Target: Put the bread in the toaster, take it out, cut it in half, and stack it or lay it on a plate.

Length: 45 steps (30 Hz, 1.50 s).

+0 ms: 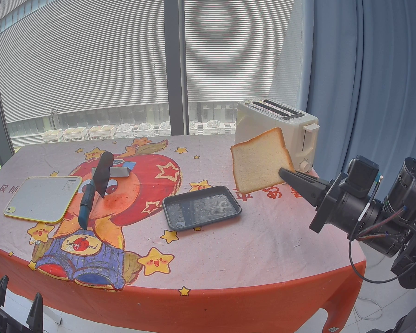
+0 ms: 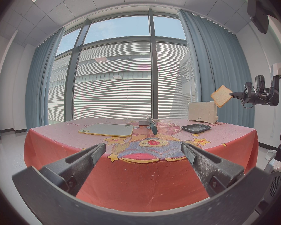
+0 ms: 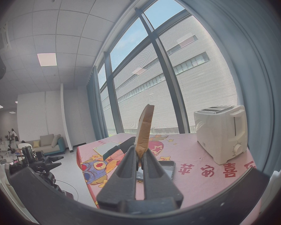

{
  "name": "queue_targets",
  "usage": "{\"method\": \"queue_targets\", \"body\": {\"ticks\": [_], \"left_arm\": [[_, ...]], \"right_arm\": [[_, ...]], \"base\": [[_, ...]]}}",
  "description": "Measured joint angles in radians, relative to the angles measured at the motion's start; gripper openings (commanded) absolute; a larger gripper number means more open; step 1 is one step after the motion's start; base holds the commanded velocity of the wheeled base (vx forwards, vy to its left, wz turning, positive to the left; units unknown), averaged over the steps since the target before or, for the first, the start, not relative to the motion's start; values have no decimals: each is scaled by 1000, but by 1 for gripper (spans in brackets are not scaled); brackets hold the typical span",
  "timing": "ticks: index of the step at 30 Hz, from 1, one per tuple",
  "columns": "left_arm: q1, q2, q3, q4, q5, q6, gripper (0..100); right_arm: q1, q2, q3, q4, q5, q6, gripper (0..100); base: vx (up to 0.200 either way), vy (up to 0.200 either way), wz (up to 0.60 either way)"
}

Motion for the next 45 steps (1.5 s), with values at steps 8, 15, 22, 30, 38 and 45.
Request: {"method": "queue_targets", "body": {"ticks": [8,15,22,30,38,45], "left_arm": [[0,0,0,0,0,0,100],[0,0,0,0,0,0,100],[0,0,0,0,0,0,100],[0,0,0,0,0,0,100],[0,0,0,0,0,0,100],[0,0,0,0,0,0,100]], "right_arm": [[-50,1,0,0,4,-55,0],[-80,1,13,0,11,-138,0],[-97,2,32,0,11,-203,0],[-144,2,62,-1,77,-300,0],[-179,-3,76,-1,103,-314,0],[-198,-4,72,-8,115,-311,0]], "base": [[0,0,0],[0,0,0],[0,0,0],[0,0,0],[0,0,0],[0,0,0]]}}
